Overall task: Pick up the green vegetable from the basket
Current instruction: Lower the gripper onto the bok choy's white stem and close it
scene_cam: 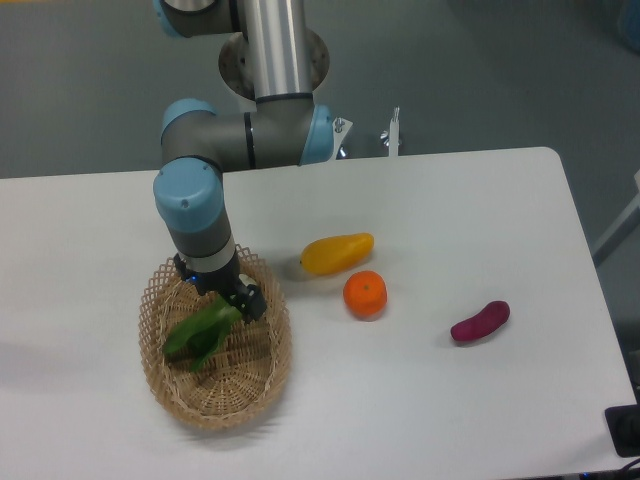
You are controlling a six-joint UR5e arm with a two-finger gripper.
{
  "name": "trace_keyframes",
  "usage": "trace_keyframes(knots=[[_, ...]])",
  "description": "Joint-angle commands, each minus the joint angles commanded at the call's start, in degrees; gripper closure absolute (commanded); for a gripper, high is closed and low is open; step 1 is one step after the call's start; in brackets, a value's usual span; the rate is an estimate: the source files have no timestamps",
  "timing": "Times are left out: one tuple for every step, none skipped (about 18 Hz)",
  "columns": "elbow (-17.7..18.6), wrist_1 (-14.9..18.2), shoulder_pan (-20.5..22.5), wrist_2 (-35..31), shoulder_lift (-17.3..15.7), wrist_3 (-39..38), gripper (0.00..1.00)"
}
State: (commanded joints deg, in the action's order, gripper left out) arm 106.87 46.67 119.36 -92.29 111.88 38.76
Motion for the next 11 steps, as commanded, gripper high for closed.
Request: trace_keyframes(knots=[[-0.09, -0.09, -0.17, 0.00, 0.35, -0.53, 0.00], [-0.17, -0.52, -0.44, 0.00, 0.70, -1.05, 0.00], [-0.26, -1.05, -0.70, 0.00, 0.97, -1.32, 0.00], [-0.26, -1.23, -0.79, -0.09, 1.15, -1.32, 0.00], [-0.26, -1.23, -0.88, -0.09, 1.50, -1.41, 0.00], [-0.26, -1.23, -0.88, -0.09, 1.67, -1.41, 0.00], [-0.35, -1.23, -0.88, -0.09, 1.76, -1.76, 0.00], [-0.53, -1.32, -0.97, -0.09, 1.76, -2.46, 0.00], [-0.70, -1.32, -0.97, -0.09, 1.85, -2.73, 0.00], [-0.96, -1.49, -0.88, -0.35, 1.85, -2.64, 0.00], [-1.05, -2.19, -0.97, -1.83, 1.94, -2.47, 0.07]])
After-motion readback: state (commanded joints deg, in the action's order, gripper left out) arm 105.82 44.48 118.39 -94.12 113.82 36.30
